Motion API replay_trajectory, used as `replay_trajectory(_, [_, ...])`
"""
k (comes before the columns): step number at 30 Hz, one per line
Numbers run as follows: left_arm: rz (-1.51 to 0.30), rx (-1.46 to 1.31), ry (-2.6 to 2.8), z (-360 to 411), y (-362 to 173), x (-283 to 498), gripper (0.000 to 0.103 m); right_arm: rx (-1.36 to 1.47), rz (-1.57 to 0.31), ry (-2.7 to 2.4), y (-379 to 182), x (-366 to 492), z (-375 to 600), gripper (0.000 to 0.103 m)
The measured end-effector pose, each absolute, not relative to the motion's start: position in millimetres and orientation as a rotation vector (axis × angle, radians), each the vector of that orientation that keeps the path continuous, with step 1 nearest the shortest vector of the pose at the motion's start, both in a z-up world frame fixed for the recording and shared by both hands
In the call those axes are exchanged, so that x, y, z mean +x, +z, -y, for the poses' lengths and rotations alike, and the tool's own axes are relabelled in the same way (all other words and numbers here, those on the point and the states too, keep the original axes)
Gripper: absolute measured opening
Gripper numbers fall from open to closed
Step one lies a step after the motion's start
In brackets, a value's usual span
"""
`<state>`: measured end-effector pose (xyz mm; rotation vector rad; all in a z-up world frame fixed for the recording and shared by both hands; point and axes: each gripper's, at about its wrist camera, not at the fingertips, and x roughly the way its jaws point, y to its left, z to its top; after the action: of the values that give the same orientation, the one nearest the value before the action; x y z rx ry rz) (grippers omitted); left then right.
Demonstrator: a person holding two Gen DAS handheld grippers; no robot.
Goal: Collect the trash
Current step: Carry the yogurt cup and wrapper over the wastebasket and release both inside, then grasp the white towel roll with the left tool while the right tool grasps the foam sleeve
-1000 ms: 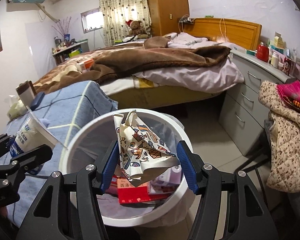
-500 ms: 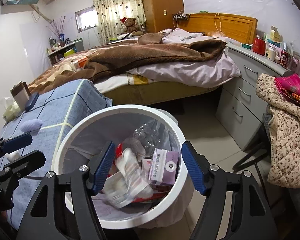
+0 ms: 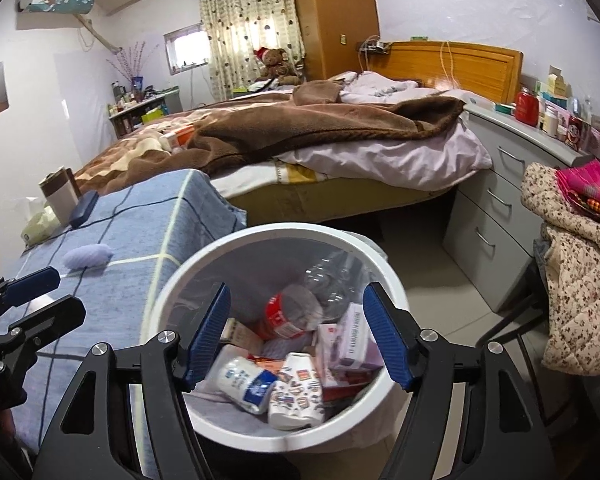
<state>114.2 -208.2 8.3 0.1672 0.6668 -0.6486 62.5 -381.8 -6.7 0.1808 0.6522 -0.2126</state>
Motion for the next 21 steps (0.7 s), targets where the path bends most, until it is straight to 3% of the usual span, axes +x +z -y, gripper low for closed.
replay_trajectory(21, [-0.653, 0.099, -0.384, 109.2, 3.1, 131.0, 0.073, 0.085, -0.617, 0.012, -2.0, 109.0, 307.6, 0.070])
